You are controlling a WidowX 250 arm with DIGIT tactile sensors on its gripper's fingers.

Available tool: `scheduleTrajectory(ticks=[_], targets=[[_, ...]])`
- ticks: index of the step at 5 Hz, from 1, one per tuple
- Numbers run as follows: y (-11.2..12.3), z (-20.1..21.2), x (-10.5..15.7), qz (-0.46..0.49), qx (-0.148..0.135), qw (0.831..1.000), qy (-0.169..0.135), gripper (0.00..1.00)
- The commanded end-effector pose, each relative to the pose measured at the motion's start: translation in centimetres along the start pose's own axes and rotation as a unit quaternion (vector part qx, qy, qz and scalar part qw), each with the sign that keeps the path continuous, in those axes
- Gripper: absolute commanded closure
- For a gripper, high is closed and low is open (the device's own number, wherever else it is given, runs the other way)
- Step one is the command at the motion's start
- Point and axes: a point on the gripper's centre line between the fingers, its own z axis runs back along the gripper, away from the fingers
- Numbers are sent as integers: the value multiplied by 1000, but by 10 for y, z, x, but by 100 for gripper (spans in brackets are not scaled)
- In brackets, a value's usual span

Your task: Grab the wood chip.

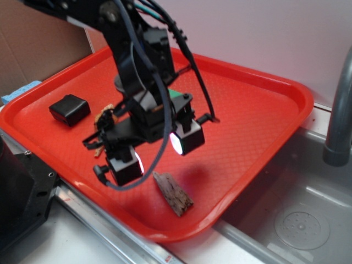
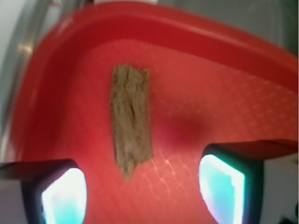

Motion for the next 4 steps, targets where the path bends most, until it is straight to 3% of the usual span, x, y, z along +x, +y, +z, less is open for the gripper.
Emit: scheduleTrajectory(ticks=[1, 2, 4], targets=[[-9, -23, 17, -8, 33, 999, 14, 0], [-6, -29, 19, -2, 33, 999, 18, 100], [-3, -27, 12, 24, 32, 999, 19, 100]])
